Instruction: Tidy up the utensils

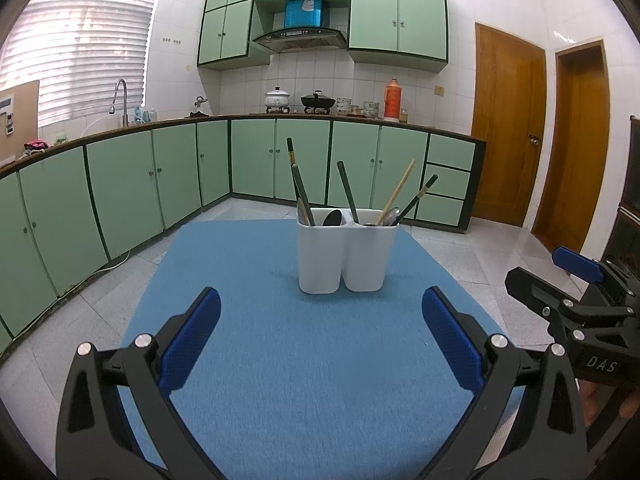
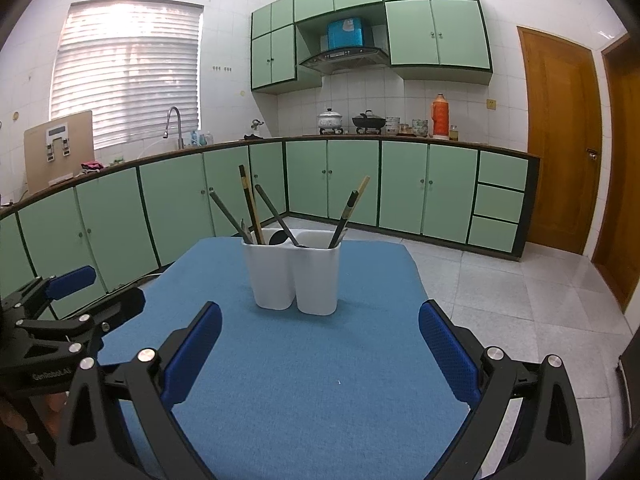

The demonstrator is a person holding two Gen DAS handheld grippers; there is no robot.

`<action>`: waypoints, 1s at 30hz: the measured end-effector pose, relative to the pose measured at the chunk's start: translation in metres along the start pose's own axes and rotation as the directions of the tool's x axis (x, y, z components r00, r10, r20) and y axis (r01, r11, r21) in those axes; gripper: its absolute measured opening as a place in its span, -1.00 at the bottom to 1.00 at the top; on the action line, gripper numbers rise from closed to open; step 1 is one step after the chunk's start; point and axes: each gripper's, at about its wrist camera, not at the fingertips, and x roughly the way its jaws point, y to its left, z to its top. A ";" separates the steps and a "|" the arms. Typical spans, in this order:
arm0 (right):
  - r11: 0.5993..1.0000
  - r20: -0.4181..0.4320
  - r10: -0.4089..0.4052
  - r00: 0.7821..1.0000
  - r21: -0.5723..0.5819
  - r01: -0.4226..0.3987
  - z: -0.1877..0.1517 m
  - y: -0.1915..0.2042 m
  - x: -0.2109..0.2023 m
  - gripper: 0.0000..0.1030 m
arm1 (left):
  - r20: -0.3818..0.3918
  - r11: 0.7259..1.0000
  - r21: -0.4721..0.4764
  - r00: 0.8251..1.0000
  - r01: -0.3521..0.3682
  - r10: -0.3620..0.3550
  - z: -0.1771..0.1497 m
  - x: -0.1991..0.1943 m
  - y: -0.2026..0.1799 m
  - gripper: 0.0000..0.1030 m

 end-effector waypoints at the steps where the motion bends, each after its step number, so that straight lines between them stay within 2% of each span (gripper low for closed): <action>1: 1.000 0.000 -0.001 1.000 0.000 0.001 0.000 0.000 0.000 0.88 | 0.001 1.000 0.000 1.000 0.000 0.000 0.000 0.000 0.000 0.90; 30: 1.000 0.013 0.007 1.000 -0.011 -0.007 0.001 0.007 0.000 0.88 | 0.009 1.000 0.002 1.000 0.000 0.000 0.004 -0.003 0.002 0.90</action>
